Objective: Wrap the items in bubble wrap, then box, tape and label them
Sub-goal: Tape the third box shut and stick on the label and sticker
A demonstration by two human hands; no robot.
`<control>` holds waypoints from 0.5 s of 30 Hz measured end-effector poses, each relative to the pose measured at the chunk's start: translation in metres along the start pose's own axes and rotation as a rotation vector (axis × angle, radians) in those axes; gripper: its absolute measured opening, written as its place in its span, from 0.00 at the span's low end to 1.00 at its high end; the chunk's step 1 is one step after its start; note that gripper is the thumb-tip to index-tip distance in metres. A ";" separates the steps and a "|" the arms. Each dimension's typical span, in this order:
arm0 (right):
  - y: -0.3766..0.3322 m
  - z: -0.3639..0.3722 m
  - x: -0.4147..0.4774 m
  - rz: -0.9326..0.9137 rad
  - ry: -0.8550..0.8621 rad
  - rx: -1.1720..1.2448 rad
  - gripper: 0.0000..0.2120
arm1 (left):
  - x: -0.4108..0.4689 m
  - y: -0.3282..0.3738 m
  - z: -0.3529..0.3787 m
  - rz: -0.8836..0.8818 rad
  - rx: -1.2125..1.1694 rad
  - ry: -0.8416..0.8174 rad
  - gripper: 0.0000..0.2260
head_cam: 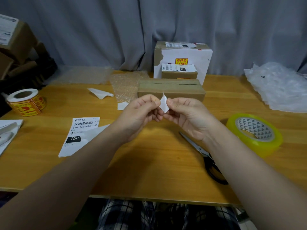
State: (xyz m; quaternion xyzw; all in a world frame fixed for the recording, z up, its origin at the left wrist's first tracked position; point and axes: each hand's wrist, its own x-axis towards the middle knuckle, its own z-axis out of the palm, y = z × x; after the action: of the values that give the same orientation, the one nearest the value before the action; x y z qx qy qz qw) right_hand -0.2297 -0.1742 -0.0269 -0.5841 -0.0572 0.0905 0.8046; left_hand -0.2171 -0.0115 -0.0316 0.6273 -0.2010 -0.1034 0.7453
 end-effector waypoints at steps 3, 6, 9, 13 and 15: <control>0.003 -0.001 0.000 -0.111 0.074 -0.259 0.05 | 0.001 0.006 -0.001 -0.033 0.188 -0.034 0.20; 0.002 0.001 -0.003 -0.204 0.083 -0.456 0.04 | 0.004 0.009 0.001 0.011 0.431 -0.015 0.16; 0.000 0.003 -0.005 -0.256 0.102 -0.506 0.05 | 0.006 0.008 -0.001 0.049 0.439 -0.010 0.06; 0.001 0.004 -0.006 -0.178 0.066 -0.307 0.07 | 0.005 0.006 -0.002 0.072 0.301 -0.037 0.06; 0.003 0.006 -0.006 -0.145 0.076 -0.189 0.07 | 0.004 0.002 0.000 0.068 0.226 -0.015 0.08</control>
State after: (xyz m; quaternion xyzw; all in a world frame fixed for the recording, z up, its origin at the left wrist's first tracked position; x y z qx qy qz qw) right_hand -0.2370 -0.1686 -0.0275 -0.6548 -0.0772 0.0041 0.7519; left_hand -0.2137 -0.0124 -0.0287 0.6993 -0.2379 -0.0594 0.6715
